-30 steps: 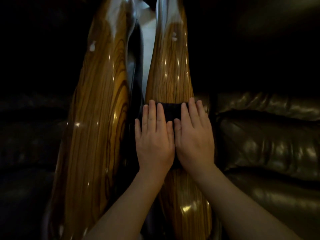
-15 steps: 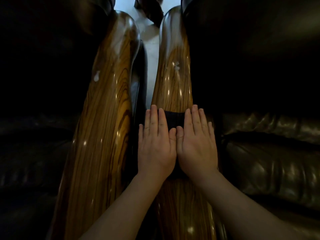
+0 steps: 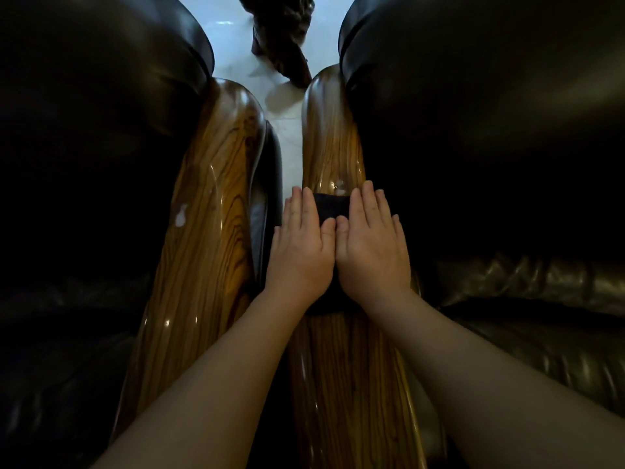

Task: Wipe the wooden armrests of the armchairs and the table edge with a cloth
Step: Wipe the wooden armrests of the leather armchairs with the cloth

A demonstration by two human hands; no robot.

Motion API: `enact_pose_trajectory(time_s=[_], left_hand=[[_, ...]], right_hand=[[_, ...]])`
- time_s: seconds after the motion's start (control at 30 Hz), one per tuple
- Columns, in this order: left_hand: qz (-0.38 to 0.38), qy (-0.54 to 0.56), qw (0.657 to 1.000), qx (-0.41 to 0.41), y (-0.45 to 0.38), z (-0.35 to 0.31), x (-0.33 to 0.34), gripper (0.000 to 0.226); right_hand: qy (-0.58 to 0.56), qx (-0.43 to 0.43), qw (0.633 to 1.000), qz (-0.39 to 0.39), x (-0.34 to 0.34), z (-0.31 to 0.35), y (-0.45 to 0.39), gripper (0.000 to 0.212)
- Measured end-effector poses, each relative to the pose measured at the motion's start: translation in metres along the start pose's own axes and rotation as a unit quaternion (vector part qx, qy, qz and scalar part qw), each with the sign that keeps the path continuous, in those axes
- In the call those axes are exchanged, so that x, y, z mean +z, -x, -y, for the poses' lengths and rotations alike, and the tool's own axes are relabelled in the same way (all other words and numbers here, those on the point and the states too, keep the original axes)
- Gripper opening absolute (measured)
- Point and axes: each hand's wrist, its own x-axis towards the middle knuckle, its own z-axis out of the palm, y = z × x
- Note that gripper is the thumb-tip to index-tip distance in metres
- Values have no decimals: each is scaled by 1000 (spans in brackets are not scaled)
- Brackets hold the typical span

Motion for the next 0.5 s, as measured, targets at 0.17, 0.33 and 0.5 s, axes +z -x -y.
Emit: enact_pose_trajectory(time_s=[0.17,0.33,0.5], left_hand=[[-2,23,1000,-10,-31,-1,-2,61],[1,40,999,-27,-58,-3,-6,61],[7,64,997,-41,-86,-6,-10,62]], right_hand=[[1,-5,1000,-5,0,2,-32,55],[1,-15,1000,-4,-1,4,-63,54],[2,-19,1000,-5,-1,6,-93,53]])
